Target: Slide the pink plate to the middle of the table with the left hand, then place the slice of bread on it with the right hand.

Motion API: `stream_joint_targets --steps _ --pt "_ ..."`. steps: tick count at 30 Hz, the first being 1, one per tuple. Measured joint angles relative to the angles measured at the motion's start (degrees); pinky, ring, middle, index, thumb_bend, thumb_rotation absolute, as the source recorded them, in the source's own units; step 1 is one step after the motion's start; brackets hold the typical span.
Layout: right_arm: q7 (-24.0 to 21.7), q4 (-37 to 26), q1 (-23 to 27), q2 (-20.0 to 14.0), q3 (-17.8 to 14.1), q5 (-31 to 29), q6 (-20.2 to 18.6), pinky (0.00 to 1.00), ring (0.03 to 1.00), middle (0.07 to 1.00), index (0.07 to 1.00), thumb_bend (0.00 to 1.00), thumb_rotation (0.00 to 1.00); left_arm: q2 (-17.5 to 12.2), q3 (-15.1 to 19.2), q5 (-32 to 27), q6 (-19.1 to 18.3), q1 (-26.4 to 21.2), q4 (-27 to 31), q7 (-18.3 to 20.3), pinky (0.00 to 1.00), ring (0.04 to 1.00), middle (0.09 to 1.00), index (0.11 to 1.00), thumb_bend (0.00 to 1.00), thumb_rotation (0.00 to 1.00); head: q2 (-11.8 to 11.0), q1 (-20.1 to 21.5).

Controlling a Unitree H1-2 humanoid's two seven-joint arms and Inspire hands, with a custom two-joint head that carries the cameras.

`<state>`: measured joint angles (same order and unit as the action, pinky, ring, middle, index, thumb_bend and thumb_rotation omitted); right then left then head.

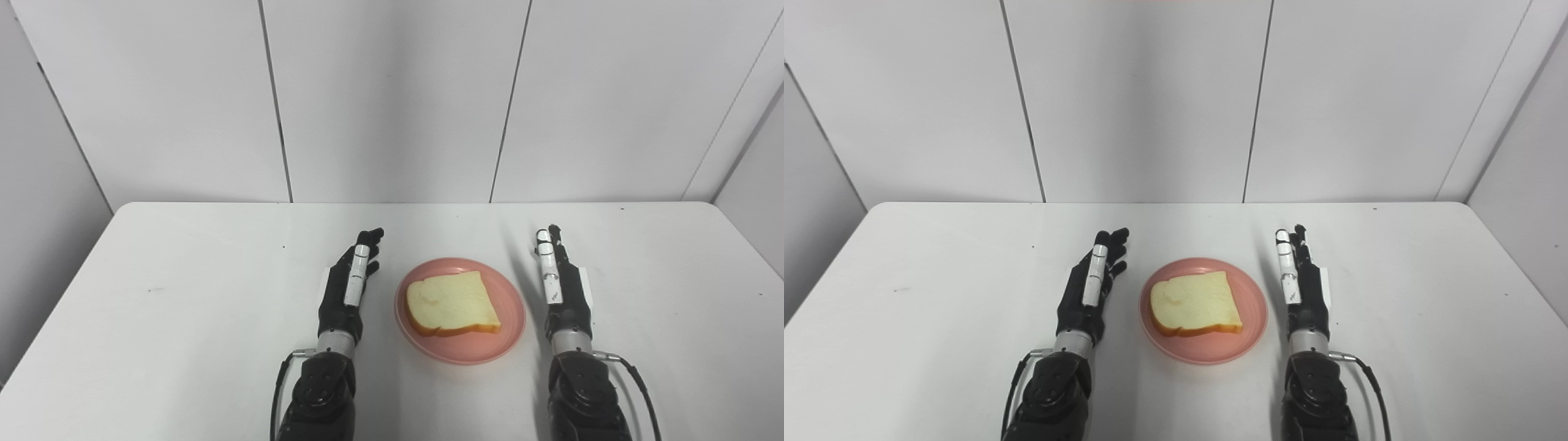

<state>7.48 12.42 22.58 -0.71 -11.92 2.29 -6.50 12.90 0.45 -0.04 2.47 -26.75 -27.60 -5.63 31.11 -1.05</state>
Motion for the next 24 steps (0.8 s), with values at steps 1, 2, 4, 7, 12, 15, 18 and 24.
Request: stream_joint_targets --steps 1,2,4,7,12,15,18,24 --pt "0.1 0.0 0.0 0.0 -0.1 -0.3 -0.4 0.94 0.933 0.958 0.971 0.74 1.00 0.0 0.1 0.0 -0.1 0.0 0.1 0.0 0.99 0.984 0.955 0.776 0.79 0.90 0.0 0.0" --pt "0.4 -0.1 0.0 0.0 -0.2 -0.8 -0.6 0.93 0.940 0.962 0.967 0.74 1.00 0.0 0.1 0.0 -0.2 0.0 0.2 0.0 1.00 0.995 0.969 0.791 0.79 0.90 0.0 -0.1" --pt "0.6 -0.8 0.0 0.1 -0.9 -3.0 -1.8 0.93 0.954 0.970 0.968 0.75 1.00 0.0 0.1 0.0 -0.5 0.1 0.4 0.0 1.00 0.998 0.976 0.830 0.79 0.91 0.0 -0.1" --pt "0.6 -2.1 0.0 0.8 -2.6 -7.0 -4.4 0.95 0.981 0.981 0.976 0.76 1.00 0.0 -0.2 0.4 -1.1 0.2 0.8 -0.3 1.00 1.000 0.989 0.887 0.79 0.93 0.2 0.0" --pt "1.2 -3.5 0.4 2.1 -4.9 -12.7 -7.8 0.95 0.981 0.978 0.983 0.77 1.00 -0.4 -1.5 3.0 -0.6 0.3 0.5 -1.4 1.00 1.000 0.999 0.964 0.78 0.92 0.2 -0.1" --pt "1.3 -3.6 0.5 1.7 -4.5 -12.9 -8.4 0.94 0.971 0.969 0.983 0.76 1.00 -0.4 -1.7 3.5 0.9 0.4 -0.3 -1.9 1.00 1.000 1.000 0.993 0.73 0.92 0.2 -0.1" --pt "1.4 -3.7 0.5 1.0 -3.9 -12.9 -9.1 0.93 0.969 0.963 0.978 0.76 1.00 -0.4 -1.9 3.8 2.1 0.5 -0.9 -2.3 1.00 1.000 1.000 1.000 0.72 0.93 0.2 -0.1" --pt "1.4 -3.8 0.3 0.1 -2.3 -12.4 -9.7 0.93 0.961 0.953 0.968 0.75 1.00 -0.4 -2.1 4.0 3.3 0.5 -1.5 -2.3 1.00 1.000 1.000 1.000 0.71 0.94 0.4 -0.2"
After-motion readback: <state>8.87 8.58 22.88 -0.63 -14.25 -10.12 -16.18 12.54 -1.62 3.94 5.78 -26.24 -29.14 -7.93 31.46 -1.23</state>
